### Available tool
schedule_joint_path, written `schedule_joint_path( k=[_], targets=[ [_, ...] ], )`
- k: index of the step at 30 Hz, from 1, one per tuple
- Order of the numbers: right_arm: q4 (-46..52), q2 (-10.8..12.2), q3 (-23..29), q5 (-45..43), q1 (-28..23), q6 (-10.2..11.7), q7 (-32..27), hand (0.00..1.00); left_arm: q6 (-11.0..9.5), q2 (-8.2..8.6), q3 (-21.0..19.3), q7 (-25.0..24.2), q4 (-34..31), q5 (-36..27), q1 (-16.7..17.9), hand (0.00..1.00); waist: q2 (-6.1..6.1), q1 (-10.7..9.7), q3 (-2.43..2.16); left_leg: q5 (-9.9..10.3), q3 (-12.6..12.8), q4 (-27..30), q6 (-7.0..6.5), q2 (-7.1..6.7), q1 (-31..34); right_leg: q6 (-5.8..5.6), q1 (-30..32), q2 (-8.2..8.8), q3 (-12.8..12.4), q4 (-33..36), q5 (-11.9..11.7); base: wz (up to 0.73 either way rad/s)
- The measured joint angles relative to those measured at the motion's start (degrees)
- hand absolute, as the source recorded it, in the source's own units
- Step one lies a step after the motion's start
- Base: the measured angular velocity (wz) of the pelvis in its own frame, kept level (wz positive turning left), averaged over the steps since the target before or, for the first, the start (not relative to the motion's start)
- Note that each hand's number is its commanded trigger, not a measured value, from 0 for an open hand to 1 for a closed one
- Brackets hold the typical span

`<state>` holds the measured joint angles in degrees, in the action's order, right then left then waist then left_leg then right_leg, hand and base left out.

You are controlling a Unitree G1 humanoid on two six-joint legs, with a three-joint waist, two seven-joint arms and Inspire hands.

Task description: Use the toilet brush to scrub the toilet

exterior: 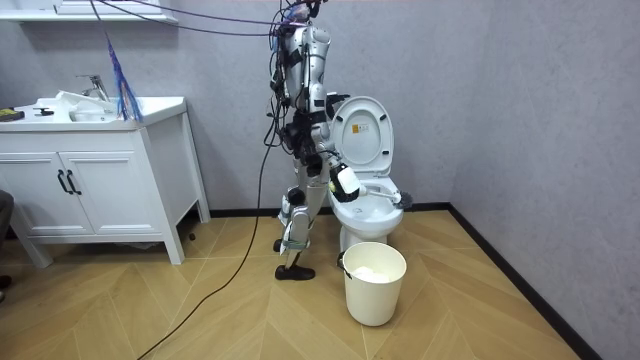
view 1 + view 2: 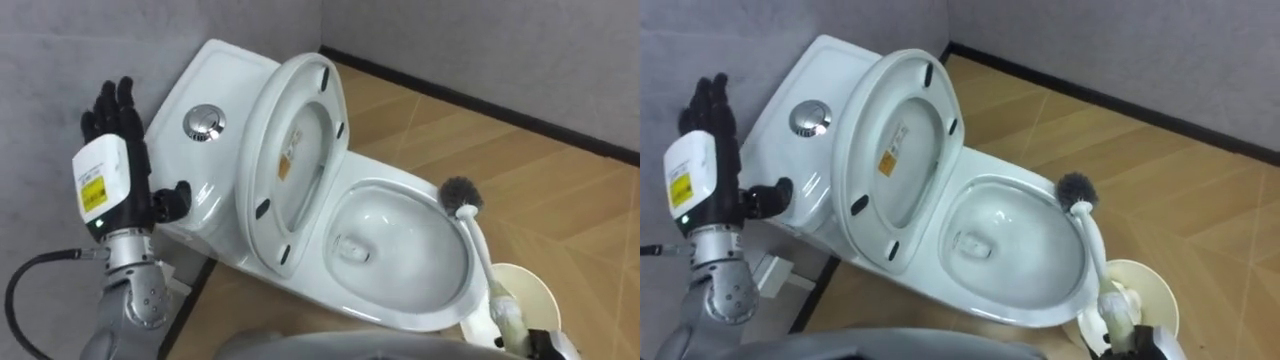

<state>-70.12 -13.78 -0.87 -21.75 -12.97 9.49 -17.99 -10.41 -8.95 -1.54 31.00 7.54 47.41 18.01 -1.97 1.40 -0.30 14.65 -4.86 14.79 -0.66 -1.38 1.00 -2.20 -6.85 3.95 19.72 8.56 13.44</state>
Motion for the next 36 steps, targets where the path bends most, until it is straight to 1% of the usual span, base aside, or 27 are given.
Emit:
schedule_joint_path(
  k=[1, 2, 4, 6, 7, 9, 12, 13, 15, 18, 19, 21, 23, 25, 27, 29, 31, 33, 34, 36],
  targets=[
    [0.94, -0.03, 0.02, -1.29, -0.11, -0.83, 0.22, 1.00, 0.02, -0.23, 1.12, -0.02, 0.32, 0.50, -0.15, 0.00, -0.01, -0.03, 0.02, 0.00, 0.23, -0.11, 0.00, 0.07, -0.31, 0.00, -0.08, -0.04, -0.45, 0.00, 0.00, -0.15],
    [1.29, -0.03, 0.12, -1.93, -0.11, -0.95, 0.35, 1.00, 0.07, -0.37, 1.72, -0.04, 0.57, 0.63, -0.06, 0.00, 0.01, -0.03, 0.02, 0.00, 0.42, -0.12, 0.00, 0.11, -0.47, 0.00, -0.07, -0.05, -0.82, 0.00, 0.00, -0.17],
    [2.82, -0.24, 0.61, -6.67, 0.13, -1.88, 0.44, 1.00, 0.28, -1.35, 4.18, -0.27, 2.55, 0.66, 0.33, 0.00, -0.22, 0.16, 0.14, 0.00, 1.65, -0.09, 0.00, 0.31, -0.69, 0.00, 0.10, -0.12, -1.78, 0.00, 0.00, -0.20],
    [4.13, -0.52, 0.59, -10.21, 0.82, -2.48, 0.49, 1.00, 0.42, -1.42, 4.72, -0.37, 4.45, 0.63, 0.42, 0.00, -0.32, 0.37, 0.20, 0.01, 2.17, -0.12, 0.00, 0.53, -0.43, 0.03, 0.76, -0.22, -2.35, 0.06, -0.02, -0.22],
    [4.81, -0.98, 0.39, -12.40, 1.27, -2.80, 0.63, 1.00, 0.44, -1.51, 4.97, -0.37, 4.90, 0.60, 0.60, 0.00, -0.38, 0.51, 0.25, 0.00, 2.70, -0.14, 0.00, 0.66, -0.27, 0.15, 1.01, -0.27, -2.49, 0.08, -0.09, -0.15],
    [5.39, -1.95, -0.15, -14.72, 1.59, -3.24, 0.92, 1.00, 0.46, -1.71, 5.44, -0.68, 5.69, 0.57, 0.62, 0.00, -0.40, 0.51, 0.26, 0.00, 2.91, -0.17, 0.01, 0.65, -0.22, 0.15, 1.09, -0.26, -2.50, 0.08, -0.09, -0.02],
    [7.54, -2.80, -1.33, -18.30, 1.54, -4.52, 1.48, 1.00, 0.39, -3.62, 7.23, -2.21, 7.49, -1.06, 0.63, 0.00, -0.86, 0.82, 0.33, 0.00, 2.94, -0.23, 0.01, 0.65, -0.32, 0.16, 1.13, -0.25, -2.64, 0.20, -0.09, 0.00],
    [8.49, -3.03, -1.91, -19.39, 1.43, -4.73, 1.64, 1.00, 0.39, -3.84, 7.62, -3.23, 8.44, -1.90, 0.73, 0.00, -1.04, 0.80, 0.34, 0.00, 2.97, -0.23, 0.01, 0.64, -0.29, 0.17, 1.18, -0.22, -2.63, 0.22, -0.10, 0.00],
    [10.60, -3.47, -3.32, -21.47, 0.50, -5.44, 1.99, 1.00, 0.48, -3.94, 8.61, -4.74, 9.88, -1.96, 0.46, 0.00, -1.28, 0.80, 0.33, 0.00, 3.06, -0.19, 0.01, 0.65, -0.22, 0.25, 1.22, -0.20, -2.59, 0.24, -0.15, 0.00],
    [12.65, -3.45, -6.41, -28.55, -0.74, -6.39, 4.38, 1.00, 0.37, -3.97, 8.72, -5.83, 11.72, -1.89, -0.17, 0.00, -1.60, 0.99, 0.22, 0.00, 3.11, -0.06, 0.01, 0.71, -0.04, 0.35, 1.33, -0.25, -2.63, 0.27, -0.21, 0.00],
    [14.57, -3.44, -7.35, -31.75, -1.84, -7.10, 5.35, 1.00, 0.20, -3.97, 8.75, -6.42, 11.90, -1.86, -0.68, 0.00, -1.54, 1.71, 0.20, 0.00, 3.27, -0.05, 0.00, 0.71, -0.03, 0.36, 1.41, -0.24, -2.82, 0.27, -0.22, -0.06],
    [17.64, -3.44, -8.12, -36.04, -4.27, -7.66, 6.55, 1.00, 0.04, -3.97, 8.78, -7.01, 11.92, -1.87, -0.53, 0.00, -1.45, 2.30, 0.13, 0.00, 3.44, -0.04, 0.00, 0.71, 0.08, 0.37, 1.64, -0.23, -3.17, 0.39, -0.22, -0.07],
    [20.64, -3.54, -9.19, -39.62, -6.29, -7.65, 6.95, 1.00, 0.01, -3.97, 8.70, -7.00, 11.92, -1.88, -0.67, 0.00, -1.40, 2.54, 0.11, 0.00, 3.94, 0.03, 0.00, 0.90, 0.45, 0.37, 2.14, -0.27, -3.60, 0.96, -0.22, -0.13],
    [26.48, -3.67, -9.22, -42.84, -9.03, -7.71, 7.15, 1.00, -0.13, -3.97, 8.67, -6.91, 11.94, -1.93, -0.66, 0.00, -1.39, 3.10, 0.15, 0.00, 4.65, 0.03, 0.00, 1.04, 0.55, 0.38, 2.96, -0.30, -4.60, 1.51, -0.22, -0.21],
    [30.08, -3.91, -9.22, -45.06, -10.34, -7.83, 7.50, 1.00, -0.52, -3.97, 8.59, -6.91, 12.13, -1.93, -0.78, 0.00, -1.47, 3.43, 0.19, 0.00, 4.93, 0.03, 0.00, 1.05, 0.54, 0.37, 3.23, -0.24, -5.27, 2.05, -0.22, -0.11],
    [31.34, -3.98, -9.22, -46.02, -10.54, -7.97, 7.73, 1.00, -1.08, -3.99, 8.60, -6.94, 12.66, -1.95, -0.95, 0.00, -1.80, 3.60, 0.09, 0.00, 5.23, 0.07, 0.00, 1.06, 0.65, 0.37, 3.90, -0.19, -5.44, 2.34, -0.22, -0.07],
    [33.35, -4.36, -9.26, -46.03, -11.36, -8.25, 7.85, 1.00, -1.38, -4.17, 8.49, -7.13, 12.60, -1.89, -1.06, 0.00, -2.42, 3.64, 0.00, -0.07, 5.57, 0.15, -0.14, 1.07, 1.30, 0.38, 4.29, -0.15, -5.64, 2.40, -0.22, -0.05],
    [34.25, -4.87, -9.66, -46.02, -12.00, -8.26, 7.82, 1.00, -1.62, -4.73, 8.52, -7.02, 12.58, -1.85, -1.48, 0.00, -2.88, 3.68, 0.00, -0.09, 5.74, 0.15, -0.15, 1.12, 1.39, 0.38, 4.86, -0.18, -6.13, 2.76, -0.22, -0.06],
    [34.39, -5.06, -9.69, -46.01, -12.19, -8.30, 7.82, 1.00, -1.68, -5.08, 8.48, -6.90, 12.61, -1.87, -1.52, 0.00, -3.14, 3.79, 0.07, -0.09, 5.97, 0.19, -0.15, 1.21, 1.42, 0.38, 4.86, -0.22, -6.34, 3.18, -0.22, -0.08],
    [34.18, -5.12, -9.66, -45.79, -12.31, -8.31, 7.98, 1.00, -1.75, -5.48, 8.43, -6.90, 12.77, -1.88, -1.80, 0.00, -3.63, 3.77, 0.10, -0.09, 5.97, 0.32, -0.15, 1.20, 1.48, 0.38, 4.84, -0.21, -6.25, 3.20, -0.22, -0.02]
  ],
)
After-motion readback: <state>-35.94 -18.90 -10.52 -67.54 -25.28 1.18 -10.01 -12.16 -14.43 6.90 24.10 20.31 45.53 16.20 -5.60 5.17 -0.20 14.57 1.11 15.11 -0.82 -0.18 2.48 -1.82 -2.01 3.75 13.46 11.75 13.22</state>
